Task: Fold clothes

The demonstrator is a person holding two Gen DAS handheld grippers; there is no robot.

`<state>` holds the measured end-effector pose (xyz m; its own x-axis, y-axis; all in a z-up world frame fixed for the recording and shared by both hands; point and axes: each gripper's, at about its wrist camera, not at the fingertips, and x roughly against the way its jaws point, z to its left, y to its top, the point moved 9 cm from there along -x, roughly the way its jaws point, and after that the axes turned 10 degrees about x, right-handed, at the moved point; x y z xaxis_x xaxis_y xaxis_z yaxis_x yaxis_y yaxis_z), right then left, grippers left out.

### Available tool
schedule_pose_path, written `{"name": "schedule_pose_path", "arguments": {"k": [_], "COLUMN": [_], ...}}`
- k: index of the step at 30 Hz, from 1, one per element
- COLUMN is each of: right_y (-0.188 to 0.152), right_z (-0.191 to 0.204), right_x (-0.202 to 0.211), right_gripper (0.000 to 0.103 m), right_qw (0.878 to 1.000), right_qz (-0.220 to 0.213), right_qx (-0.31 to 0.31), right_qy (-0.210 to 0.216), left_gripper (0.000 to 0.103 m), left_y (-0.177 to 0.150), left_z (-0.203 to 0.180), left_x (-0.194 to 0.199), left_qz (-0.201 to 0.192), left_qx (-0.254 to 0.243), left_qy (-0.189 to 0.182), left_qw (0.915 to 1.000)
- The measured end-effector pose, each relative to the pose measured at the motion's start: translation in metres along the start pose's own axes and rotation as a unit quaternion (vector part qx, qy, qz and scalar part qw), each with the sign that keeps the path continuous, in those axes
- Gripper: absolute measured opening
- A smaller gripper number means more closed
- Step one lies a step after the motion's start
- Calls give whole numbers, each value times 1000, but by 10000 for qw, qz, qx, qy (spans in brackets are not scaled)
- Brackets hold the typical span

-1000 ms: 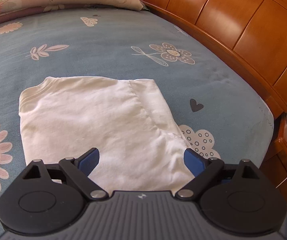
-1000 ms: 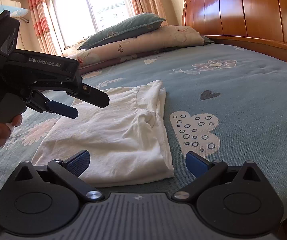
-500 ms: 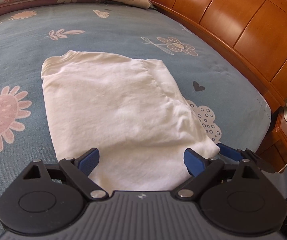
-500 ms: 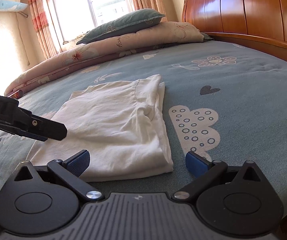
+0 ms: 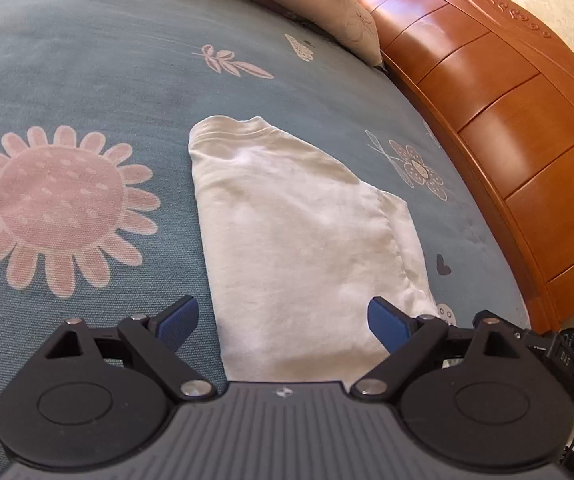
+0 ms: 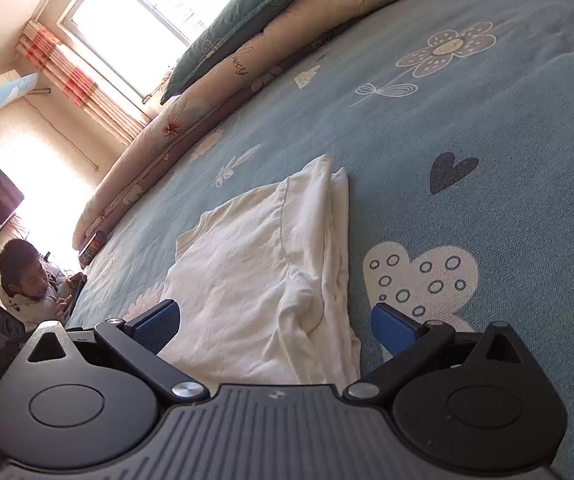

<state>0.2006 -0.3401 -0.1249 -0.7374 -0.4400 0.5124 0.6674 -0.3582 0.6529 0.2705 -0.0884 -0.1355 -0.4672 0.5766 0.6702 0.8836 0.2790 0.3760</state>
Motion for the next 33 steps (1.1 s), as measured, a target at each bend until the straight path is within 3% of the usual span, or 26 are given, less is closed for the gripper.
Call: {"name": "schedule_pose_path", "arguments": {"k": [6,16,20,27,33], "right_y": [25,55,53,17,41], "right_z": [-28,-16,-16,-2,-5], "right_x": [-40,-89,-86,-57,-84], "right_gripper": [103,103,103,103,103], "right_qw": [9956,9930,9916,9846,9864], "right_qz": [554,800,774,1175,996], "right_qx": [-635,-433,-520,-340,-638], "right_qy": [407,750,891,1252,1144], "left_gripper": [93,97,99,99,101], "left_y": [12,33,30,14,35], "left_z": [9,4,5,9,0], "left_x": [-15,-44,-41,-26,-51], "left_qz": [253,400,407,518,564], "left_qx": [370,589,603,426,666], "left_qy": [-423,-777,-924,-1143,-962], "left_qw": [9981,9944,9931,9912,9915]}}
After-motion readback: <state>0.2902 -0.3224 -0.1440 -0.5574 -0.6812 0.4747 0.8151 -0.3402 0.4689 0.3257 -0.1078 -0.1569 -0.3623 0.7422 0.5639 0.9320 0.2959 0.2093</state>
